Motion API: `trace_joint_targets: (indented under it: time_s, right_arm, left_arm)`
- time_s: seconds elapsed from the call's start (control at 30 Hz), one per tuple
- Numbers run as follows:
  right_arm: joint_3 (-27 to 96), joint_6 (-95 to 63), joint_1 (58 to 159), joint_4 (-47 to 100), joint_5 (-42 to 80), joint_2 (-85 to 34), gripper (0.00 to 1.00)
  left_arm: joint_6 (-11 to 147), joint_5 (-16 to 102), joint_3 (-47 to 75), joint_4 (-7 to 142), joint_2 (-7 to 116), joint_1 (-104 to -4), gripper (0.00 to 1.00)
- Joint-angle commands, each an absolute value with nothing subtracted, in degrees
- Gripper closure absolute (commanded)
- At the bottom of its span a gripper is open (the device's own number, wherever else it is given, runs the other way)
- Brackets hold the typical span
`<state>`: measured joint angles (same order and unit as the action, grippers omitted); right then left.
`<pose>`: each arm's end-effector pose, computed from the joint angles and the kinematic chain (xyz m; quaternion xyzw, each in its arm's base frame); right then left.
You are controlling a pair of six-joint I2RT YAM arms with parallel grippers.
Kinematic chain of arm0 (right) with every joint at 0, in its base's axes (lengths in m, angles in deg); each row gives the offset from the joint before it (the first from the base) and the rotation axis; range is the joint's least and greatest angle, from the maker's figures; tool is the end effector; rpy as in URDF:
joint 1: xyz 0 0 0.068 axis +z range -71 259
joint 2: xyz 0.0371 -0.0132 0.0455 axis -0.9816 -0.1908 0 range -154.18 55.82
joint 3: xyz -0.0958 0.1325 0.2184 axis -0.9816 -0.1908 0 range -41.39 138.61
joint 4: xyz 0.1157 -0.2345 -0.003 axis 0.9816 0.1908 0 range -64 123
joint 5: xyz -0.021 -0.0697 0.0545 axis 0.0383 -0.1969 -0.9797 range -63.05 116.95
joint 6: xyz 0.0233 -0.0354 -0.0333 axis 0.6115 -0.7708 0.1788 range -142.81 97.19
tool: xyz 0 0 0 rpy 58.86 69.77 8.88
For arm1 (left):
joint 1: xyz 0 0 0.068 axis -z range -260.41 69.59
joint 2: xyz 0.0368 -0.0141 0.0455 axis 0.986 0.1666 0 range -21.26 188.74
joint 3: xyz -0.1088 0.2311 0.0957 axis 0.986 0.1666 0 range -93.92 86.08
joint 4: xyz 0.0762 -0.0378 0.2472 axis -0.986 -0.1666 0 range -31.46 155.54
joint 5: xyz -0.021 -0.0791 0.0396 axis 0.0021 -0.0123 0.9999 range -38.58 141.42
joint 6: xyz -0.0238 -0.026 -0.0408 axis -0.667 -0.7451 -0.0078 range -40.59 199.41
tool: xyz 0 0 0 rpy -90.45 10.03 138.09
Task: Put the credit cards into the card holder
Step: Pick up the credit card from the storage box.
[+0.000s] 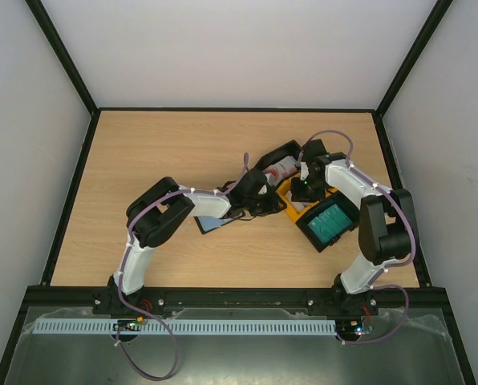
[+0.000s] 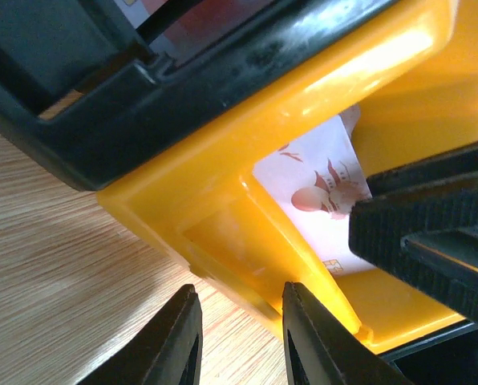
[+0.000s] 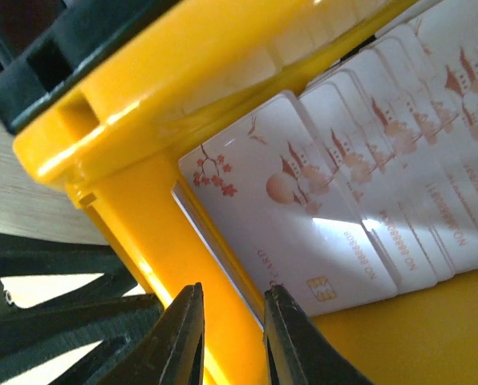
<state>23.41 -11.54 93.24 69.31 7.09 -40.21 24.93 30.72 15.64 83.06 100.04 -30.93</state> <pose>0.3043 0.0897 0.1967 -0.0485 0.9751 0.1959 0.0915 0.2815 -0.3486 0.1279 0.0474 0.8688 -0.4652 0.1630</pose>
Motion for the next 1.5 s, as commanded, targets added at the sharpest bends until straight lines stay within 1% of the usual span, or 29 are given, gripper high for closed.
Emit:
trace_joint_targets:
  time_s: [0.0,0.07,0.2,0.27,0.33,0.4,0.5,0.53,0.63,0.7,1.0,1.2,1.27,1.33,1.47]
  right_arm:
    - [20.92,-10.45,94.1,72.78,6.03,-38.39,0.81]
    - [20.71,-10.51,94.57,72.75,6.11,-38.53,0.81]
    - [20.92,-11.12,96.14,72.81,7.65,-39.35,0.74]
    - [21.37,-11.31,96.76,72.93,8.31,-40.29,0.75]
    - [22.18,-11.36,97.28,73.31,9.08,-41.48,0.79]
    - [23.17,-11.58,97.74,73.58,9.01,-42.48,0.89]
    - [23.89,-11.86,98.3,73.89,8.69,-42.71,0.9]
    - [24.04,-11.91,98.4,73.9,8.54,-42.66,0.89]
    - [24.13,-11.57,98.64,73.9,9.6,-42.87,0.79]
    - [24.3,-11.32,98.61,73.97,11.07,-43.2,0.77]
    - [27.58,-10.66,98.65,73.09,14.16,-41.06,0.98]
    - [30.36,-9.49,98.61,74.99,15.77,-38.37,0.98]
    - [31.28,-8.55,98.61,75.52,16.68,-36.69,0.98]
    - [32.02,-7.54,98.63,75.53,16.79,-34.1,0.98]
    - [32.52,-6.03,98.63,74.51,14.02,-28.76,0.98]
  left_arm:
    - [25.01,32.7,14.89,80.79,101.73,-31.28,0.7]
    - [25.09,32.7,14.97,80.74,101.6,-31.23,0.7]
    - [25.18,32.88,15.36,80.65,101.19,-31.27,0.71]
    - [25.26,32.95,15.56,80.65,100.93,-31.25,0.7]
    - [25.28,32.99,15.89,80.79,100.74,-31.32,0.7]
    - [25.31,33.15,16.22,80.9,100.27,-31.29,0.7]
    - [25.4,33.27,16.7,81.06,99.75,-31.44,0.7]
    - [25.41,33.31,16.85,81.07,99.55,-31.47,0.7]
    - [25.36,33.32,17.19,81.25,99.21,-31.54,0.7]
    - [25.4,33.42,17.4,81.27,99.01,-31.58,0.71]
    - [25.69,34.23,17.96,80.94,97.89,-31.81,0.7]
    - [25.88,34.75,18.78,81.11,96.51,-32.1,0.7]
    - [25.85,35.33,19.78,81.58,95.18,-32.3,0.68]
    - [25.88,35.98,21.19,82.22,93.13,-32.62,0.64]
    - [27.23,38.14,25.44,82.81,86.63,-33.93,0.5]
